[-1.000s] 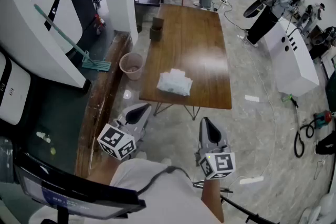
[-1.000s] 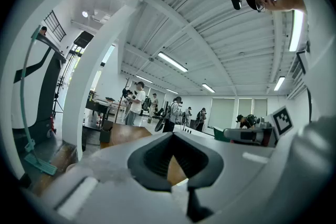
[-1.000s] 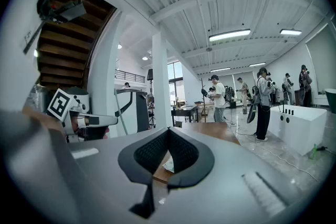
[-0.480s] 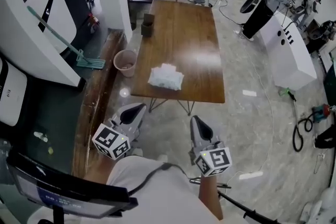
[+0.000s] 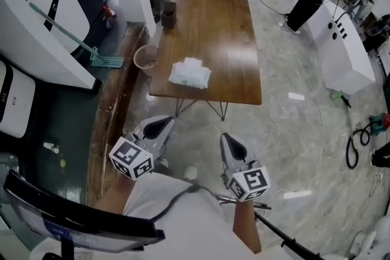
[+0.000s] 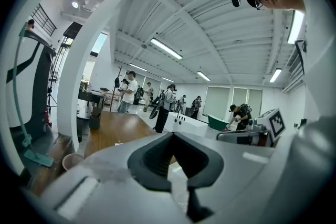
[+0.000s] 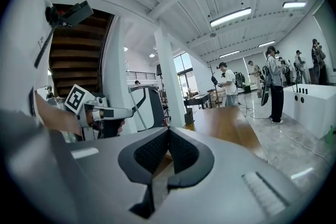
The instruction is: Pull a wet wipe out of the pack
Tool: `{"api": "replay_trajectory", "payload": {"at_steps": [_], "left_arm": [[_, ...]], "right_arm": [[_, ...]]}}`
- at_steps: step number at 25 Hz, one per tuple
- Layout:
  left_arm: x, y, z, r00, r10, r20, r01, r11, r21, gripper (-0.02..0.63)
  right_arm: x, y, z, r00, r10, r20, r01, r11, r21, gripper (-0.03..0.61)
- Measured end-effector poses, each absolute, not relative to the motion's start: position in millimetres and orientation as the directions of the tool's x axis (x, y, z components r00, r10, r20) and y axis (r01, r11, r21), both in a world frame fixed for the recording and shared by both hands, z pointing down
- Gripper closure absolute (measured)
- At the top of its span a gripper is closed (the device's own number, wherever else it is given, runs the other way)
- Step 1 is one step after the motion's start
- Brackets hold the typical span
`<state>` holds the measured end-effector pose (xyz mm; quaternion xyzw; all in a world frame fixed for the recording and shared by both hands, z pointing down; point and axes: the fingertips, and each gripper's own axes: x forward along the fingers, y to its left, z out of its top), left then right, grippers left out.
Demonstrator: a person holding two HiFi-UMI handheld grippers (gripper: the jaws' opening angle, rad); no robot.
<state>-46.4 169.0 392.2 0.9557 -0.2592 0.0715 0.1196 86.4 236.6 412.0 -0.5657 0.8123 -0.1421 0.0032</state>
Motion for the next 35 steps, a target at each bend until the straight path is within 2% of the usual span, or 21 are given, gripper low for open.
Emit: {"api": "replay_trajectory", "payload": {"at_steps": [7,13,18,28,35], "left_arm": [[-43,178,394,0.852,-0.48,0.21,-0.518,-0.831,0.204,0.609],[-50,163,395,0.825,-0.529,0.196,-0.563,-0.799,0.213,0.609],[-46,148,404,0.833,-0.522,0.184,-0.553,-0.799,0.236,0.609],[-24,63,398,0.875,-0.464,0.138,-0.484,-0.826,0.29,0.61],[-5,4,402,0.903,-0.396,0.165,-0.427,-0.866,0.259,0.609]], "right_arm": [[83,254,435,-0.424,-0.882,0.207,-0.902,0.388,-0.19,0.569],[84,253,439,-0.422,-0.883,0.208,-0.9,0.38,-0.214,0.569],[88,242,436,-0.404,-0.891,0.208,-0.908,0.363,-0.208,0.569],[78,168,431,-0.397,-0.887,0.234,-0.914,0.361,-0.184,0.569],[64,113,421,-0.386,-0.893,0.23,-0.92,0.355,-0.164,0.569]]}}
